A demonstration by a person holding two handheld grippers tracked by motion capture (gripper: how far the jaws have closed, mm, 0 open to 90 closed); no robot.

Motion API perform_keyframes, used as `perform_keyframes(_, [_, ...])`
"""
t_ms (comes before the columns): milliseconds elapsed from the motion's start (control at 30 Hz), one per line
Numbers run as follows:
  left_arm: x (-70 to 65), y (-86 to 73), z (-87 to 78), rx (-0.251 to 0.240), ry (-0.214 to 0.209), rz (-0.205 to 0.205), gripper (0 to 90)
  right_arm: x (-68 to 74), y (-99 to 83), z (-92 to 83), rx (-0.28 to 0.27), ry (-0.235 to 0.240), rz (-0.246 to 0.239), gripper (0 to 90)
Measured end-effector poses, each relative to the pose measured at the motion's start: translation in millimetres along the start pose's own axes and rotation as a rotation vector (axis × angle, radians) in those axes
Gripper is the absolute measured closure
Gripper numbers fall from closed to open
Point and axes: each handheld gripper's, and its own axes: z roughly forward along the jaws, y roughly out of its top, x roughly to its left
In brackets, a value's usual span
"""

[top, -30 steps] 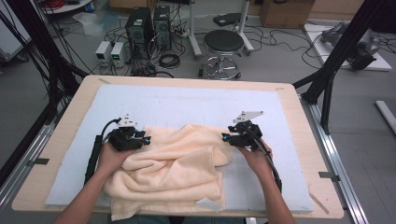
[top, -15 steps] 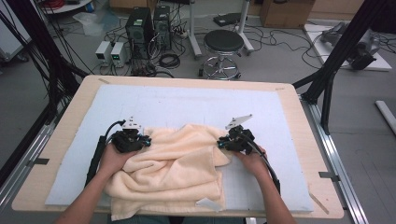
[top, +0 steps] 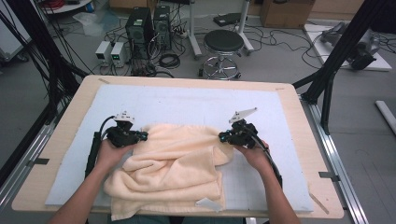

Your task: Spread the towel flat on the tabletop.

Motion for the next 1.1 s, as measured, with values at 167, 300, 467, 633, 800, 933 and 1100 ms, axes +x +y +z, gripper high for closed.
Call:
perform_keyframes(167, [21.6,47.6,6.9,-0.053,0.036,-0.045,85.4,-23.7,34.1,-4.0,0.006,-0.063,-0.012,84.9])
perform_keyframes(300, [39.5,106.8,9.0,-0.137,0.070,-0.028,84.6,-65.1,80.0,-19.5,-0.020,-0.163,0.019,83.5])
perform_keyframes(467, [45.5,127.2,9.0,-0.152,0.155,0.001,65.6,-89.7,105.2,-31.7,-0.120,-0.254,0.118,60.3])
perform_keyframes(633, [50.4,88.9,13.3,-0.082,0.109,-0.003,61.8,-78.0,79.7,-9.0,-0.067,-0.198,0.097,56.4])
perform_keyframes(800, [41.3,61.8,12.7,-0.053,0.070,0.012,60.0,-48.4,58.9,3.2,-0.024,-0.126,0.055,56.4])
perform_keyframes(933, [25.0,39.8,3.0,-0.058,0.024,0.049,59.3,-27.1,48.9,3.2,-0.042,-0.071,0.029,55.0])
perform_keyframes(1100, [0.1,9.5,-18.3,-0.068,-0.016,0.109,56.0,8.5,29.9,-2.1,-0.090,0.010,-0.035,52.4])
